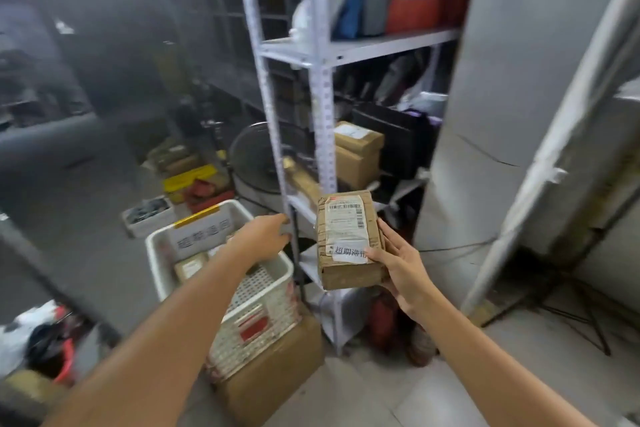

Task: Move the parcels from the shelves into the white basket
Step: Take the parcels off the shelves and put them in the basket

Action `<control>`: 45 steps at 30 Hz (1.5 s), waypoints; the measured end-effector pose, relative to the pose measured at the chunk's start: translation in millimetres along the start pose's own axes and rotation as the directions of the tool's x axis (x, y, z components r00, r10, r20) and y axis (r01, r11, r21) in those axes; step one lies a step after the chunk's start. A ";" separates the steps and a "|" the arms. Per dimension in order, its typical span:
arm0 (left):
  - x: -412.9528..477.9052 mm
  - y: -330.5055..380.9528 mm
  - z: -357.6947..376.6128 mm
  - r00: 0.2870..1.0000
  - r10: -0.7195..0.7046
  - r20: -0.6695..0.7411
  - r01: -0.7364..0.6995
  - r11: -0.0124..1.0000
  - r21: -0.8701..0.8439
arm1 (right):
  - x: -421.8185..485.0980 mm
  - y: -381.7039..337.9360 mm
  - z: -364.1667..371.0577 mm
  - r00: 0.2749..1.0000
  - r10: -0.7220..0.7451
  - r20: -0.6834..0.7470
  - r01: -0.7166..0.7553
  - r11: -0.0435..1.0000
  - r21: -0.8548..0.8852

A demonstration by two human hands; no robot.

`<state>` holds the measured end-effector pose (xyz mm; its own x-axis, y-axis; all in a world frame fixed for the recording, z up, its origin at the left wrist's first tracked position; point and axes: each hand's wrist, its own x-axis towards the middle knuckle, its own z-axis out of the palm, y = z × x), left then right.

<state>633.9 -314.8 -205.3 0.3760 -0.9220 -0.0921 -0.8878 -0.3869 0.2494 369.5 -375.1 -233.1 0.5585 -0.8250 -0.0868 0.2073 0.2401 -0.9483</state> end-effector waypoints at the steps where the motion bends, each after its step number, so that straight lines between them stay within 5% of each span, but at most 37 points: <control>1: -6.7 -24.6 -2.3 0.998 -0.056 -0.003 0.056 0.998 -0.016 | 10.6 9.9 17.9 0.999 0.026 0.048 -0.026 1.000 0.009; 8: -6.0 -178.0 4.8 0.958 -0.288 0.001 0.287 0.954 -0.087 | 106.5 83.4 132.4 0.953 0.190 0.237 -0.193 0.981 -0.007; 17: 68.7 -320.6 48.7 0.907 -0.419 0.038 0.417 0.885 -0.204 | 253.0 172.9 233.5 0.905 0.333 0.266 -0.339 0.940 -0.022; 30: 230.3 -477.1 198.8 0.741 -0.652 0.161 0.665 0.681 -0.306 | 506.8 361.1 296.3 0.814 0.503 0.290 -0.477 0.864 -0.160; 37: 317.1 -584.0 316.9 0.736 -0.656 0.164 0.676 0.699 -0.234 | 603.3 501.5 321.3 0.814 0.520 0.258 -0.443 0.844 -0.302; 45: 390.7 -652.7 409.4 0.772 -0.615 0.158 0.635 0.747 -0.198 | 675.0 612.7 342.2 0.838 0.487 0.247 -0.421 0.865 -0.273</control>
<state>1251.5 -427.4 -798.7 0.7948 -0.4760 -0.3764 -0.3714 -0.8721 0.3185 1148.4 -609.8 -768.3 0.7674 -0.4480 -0.4587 -0.2756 0.4155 -0.8668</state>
